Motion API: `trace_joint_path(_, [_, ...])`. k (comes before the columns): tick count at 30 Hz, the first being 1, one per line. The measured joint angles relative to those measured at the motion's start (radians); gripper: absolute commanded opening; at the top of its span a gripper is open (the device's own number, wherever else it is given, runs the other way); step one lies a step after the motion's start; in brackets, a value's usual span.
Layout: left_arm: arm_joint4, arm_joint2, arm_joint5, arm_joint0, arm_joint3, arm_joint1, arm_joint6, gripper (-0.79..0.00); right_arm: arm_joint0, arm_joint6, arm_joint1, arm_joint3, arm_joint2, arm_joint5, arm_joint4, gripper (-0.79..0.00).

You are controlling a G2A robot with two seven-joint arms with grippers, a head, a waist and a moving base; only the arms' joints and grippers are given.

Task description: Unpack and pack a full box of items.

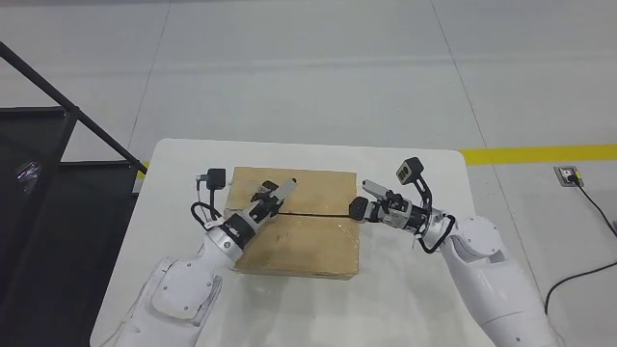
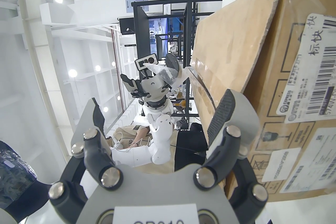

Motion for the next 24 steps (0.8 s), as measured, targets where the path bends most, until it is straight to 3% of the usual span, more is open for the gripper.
trace_joint_path(24, [0.076,0.129,0.041,-0.107,0.091,-0.031,0.003,0.000,-0.112,0.049,0.040,-0.056,0.135,-0.063,0.062,0.000])
